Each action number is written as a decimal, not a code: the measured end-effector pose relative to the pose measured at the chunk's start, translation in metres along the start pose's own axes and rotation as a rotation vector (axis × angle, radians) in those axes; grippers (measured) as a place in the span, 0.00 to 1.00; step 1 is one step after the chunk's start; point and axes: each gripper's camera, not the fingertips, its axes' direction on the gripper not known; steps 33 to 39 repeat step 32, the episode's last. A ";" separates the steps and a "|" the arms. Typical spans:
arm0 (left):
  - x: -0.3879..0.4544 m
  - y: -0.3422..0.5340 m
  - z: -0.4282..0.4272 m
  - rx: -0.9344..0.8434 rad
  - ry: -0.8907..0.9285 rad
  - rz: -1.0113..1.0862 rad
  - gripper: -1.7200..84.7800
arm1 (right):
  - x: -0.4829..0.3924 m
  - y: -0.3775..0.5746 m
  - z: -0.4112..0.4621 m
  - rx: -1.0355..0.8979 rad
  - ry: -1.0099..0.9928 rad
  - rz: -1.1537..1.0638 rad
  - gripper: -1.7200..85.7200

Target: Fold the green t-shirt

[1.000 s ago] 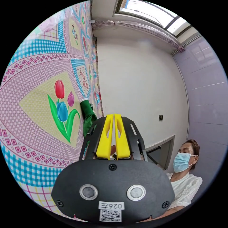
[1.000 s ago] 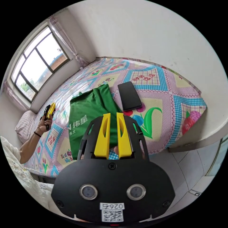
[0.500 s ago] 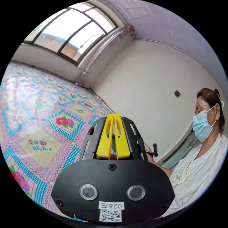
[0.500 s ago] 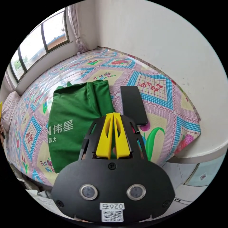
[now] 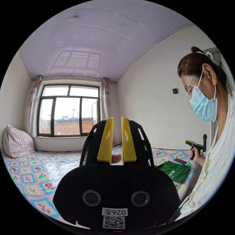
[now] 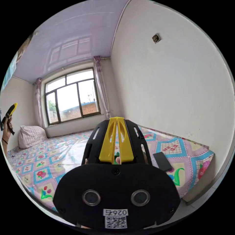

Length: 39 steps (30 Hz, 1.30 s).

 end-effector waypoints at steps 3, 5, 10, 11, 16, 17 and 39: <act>0.020 -0.051 -0.052 -0.024 -0.049 0.159 0.07 | -0.028 -0.005 -0.043 -0.031 -0.176 0.075 0.01; 0.030 -0.088 -0.094 -0.012 -0.017 0.258 0.02 | -0.058 -0.007 -0.080 0.000 -0.213 0.052 0.01; 0.045 -0.145 -0.176 0.162 -0.029 0.322 0.01 | -0.126 0.003 -0.184 0.271 -0.159 -0.103 0.02; 0.052 -0.157 -0.194 0.214 -0.053 0.346 0.01 | -0.139 0.005 -0.208 0.308 -0.159 -0.130 0.03; 0.083 -0.197 -0.240 0.321 -0.063 0.396 0.01 | -0.161 0.008 -0.289 0.375 -0.264 -0.203 0.05; 0.089 -0.205 -0.246 0.346 -0.041 0.415 0.01 | -0.158 0.010 -0.308 0.394 -0.303 -0.208 0.03; 0.169 -0.299 -0.247 0.247 -0.326 0.559 0.01 | -0.052 0.049 -0.410 0.331 -0.402 -0.050 0.01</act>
